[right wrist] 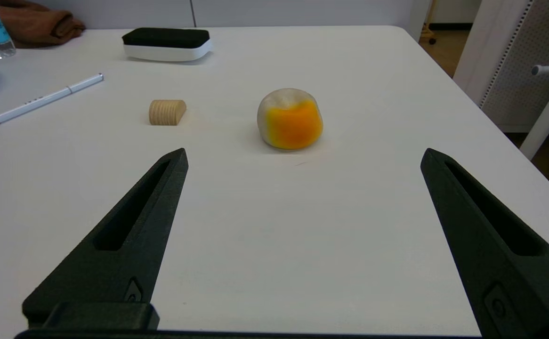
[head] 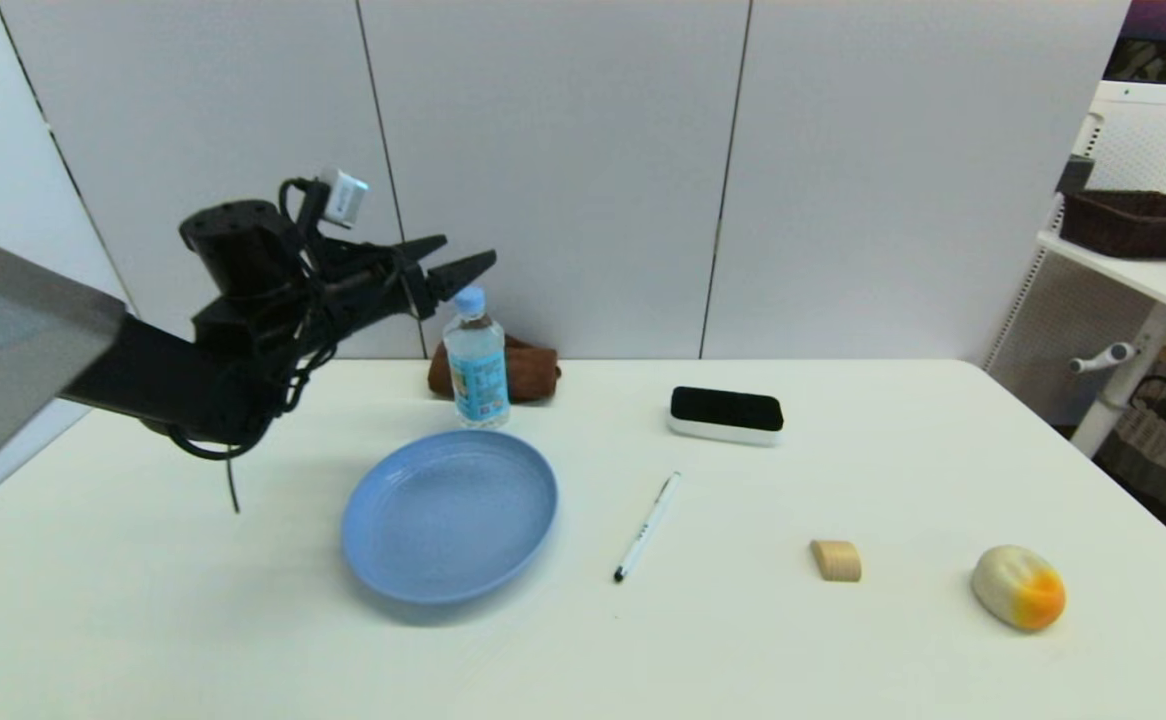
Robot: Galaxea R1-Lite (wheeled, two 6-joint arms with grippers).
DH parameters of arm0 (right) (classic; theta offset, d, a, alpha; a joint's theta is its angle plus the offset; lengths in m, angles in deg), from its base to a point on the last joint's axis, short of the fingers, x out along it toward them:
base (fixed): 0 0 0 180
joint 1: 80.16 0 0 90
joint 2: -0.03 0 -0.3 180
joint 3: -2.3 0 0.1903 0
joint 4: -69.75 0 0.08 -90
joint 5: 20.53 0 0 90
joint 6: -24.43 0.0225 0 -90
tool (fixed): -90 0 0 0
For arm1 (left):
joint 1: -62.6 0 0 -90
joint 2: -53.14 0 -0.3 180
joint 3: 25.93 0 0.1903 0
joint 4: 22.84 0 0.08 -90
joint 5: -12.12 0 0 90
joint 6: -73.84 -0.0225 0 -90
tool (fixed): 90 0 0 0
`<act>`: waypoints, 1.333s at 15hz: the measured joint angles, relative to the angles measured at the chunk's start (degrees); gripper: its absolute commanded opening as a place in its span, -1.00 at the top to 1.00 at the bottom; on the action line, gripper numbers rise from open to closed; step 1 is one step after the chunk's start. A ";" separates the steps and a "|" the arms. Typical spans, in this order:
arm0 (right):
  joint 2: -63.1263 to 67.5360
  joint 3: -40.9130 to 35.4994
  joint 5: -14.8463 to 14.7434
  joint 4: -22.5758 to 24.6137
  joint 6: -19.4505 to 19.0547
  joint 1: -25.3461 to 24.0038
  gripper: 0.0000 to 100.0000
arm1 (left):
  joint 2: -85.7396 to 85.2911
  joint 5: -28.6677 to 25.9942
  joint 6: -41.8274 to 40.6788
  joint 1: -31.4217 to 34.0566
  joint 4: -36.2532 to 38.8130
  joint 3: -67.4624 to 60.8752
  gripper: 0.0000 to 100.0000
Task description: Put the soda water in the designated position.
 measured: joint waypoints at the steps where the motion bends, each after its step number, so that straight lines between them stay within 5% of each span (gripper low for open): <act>1: 0.00 0.00 -0.02 0.00 -0.02 0.00 -1.00 | -4.68 2.46 0.01 0.04 -5.07 -0.05 -1.00; 6: 0.00 -0.02 0.00 0.00 0.00 0.01 -1.00 | -29.09 18.42 -2.11 2.79 -31.81 -1.73 -1.00; 10: 0.00 -0.02 -0.02 0.02 -0.02 0.01 -1.00 | -48.76 24.13 -5.25 8.03 -48.41 -12.42 -1.00; 20: 0.00 -0.02 0.00 0.02 -0.02 0.00 -1.00 | -94.11 31.98 -6.58 10.64 -53.11 -60.86 -1.00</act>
